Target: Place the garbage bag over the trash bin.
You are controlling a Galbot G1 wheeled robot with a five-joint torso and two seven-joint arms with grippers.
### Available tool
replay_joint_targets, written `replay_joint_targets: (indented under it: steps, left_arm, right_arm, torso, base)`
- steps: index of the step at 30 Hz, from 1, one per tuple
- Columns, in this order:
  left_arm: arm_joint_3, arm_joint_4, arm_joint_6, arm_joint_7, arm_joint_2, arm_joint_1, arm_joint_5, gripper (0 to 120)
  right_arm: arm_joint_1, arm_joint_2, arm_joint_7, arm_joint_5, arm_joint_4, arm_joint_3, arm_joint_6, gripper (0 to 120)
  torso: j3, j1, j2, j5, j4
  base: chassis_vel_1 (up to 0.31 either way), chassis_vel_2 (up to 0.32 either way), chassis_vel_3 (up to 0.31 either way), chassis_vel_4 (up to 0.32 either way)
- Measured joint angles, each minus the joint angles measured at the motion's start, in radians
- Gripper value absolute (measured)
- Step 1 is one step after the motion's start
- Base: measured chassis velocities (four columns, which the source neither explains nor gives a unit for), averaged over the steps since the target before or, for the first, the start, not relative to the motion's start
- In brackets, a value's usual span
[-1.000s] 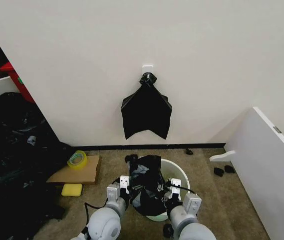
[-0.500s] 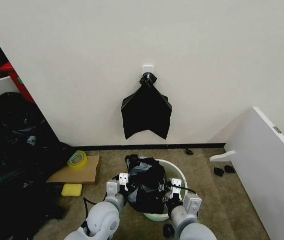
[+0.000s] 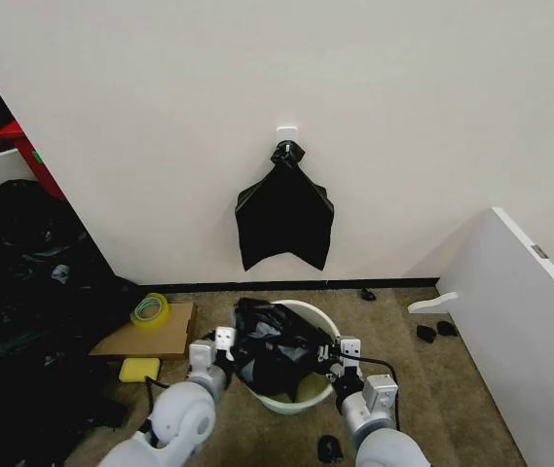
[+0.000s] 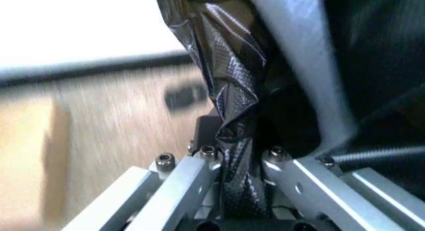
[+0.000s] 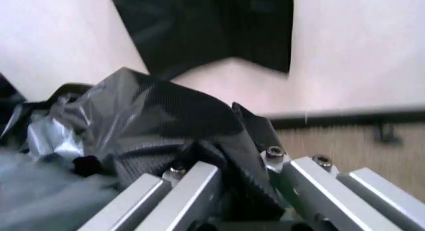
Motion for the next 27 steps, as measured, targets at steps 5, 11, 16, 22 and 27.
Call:
replay_joint_targets:
  steps: [5, 11, 16, 22, 27]
  left_arm:
    - [-0.021, 0.013, -0.143, 0.121, 0.035, 0.026, 0.184, 3]
    - [-0.029, 0.047, -0.346, 0.292, 0.073, 0.046, 0.328, 3]
    - [-0.044, 0.079, -0.509, 0.420, 0.077, 0.048, 0.351, 3]
    - [-0.055, 0.101, -0.594, 0.505, 0.071, 0.044, 0.309, 3]
    - [-0.090, 0.112, -0.611, 0.536, 0.059, 0.031, 0.197, 3]
  right_arm:
    - [0.025, -0.004, -0.042, 0.000, -0.008, 0.043, 0.044, 0]
    - [0.050, -0.012, -0.107, 0.024, -0.038, 0.121, 0.084, 0]
    - [0.028, -0.016, -0.105, 0.039, -0.059, 0.147, 0.074, 0]
    - [0.006, -0.019, -0.054, 0.072, -0.055, 0.166, 0.019, 0]
    - [-0.026, -0.026, -0.028, 0.109, -0.032, 0.170, -0.012, 0]
  torso:
    - [0.000, 0.000, 0.000, 0.0002, 0.0003]
    - [0.000, 0.000, 0.000, 0.0005, 0.0000]
    - [0.000, 0.000, 0.000, 0.0002, -0.0001]
    - [0.000, 0.000, 0.000, 0.0002, 0.0001]
    - [0.000, 0.000, 0.000, 0.0002, 0.0000]
  base:
    - [0.000, 0.000, 0.000, 0.000]
    - [0.000, 0.000, 0.000, 0.000]
    - [0.000, 0.000, 0.000, 0.000]
    - [0.000, 0.000, 0.000, 0.000]
    - [0.000, 0.000, 0.000, 0.000]
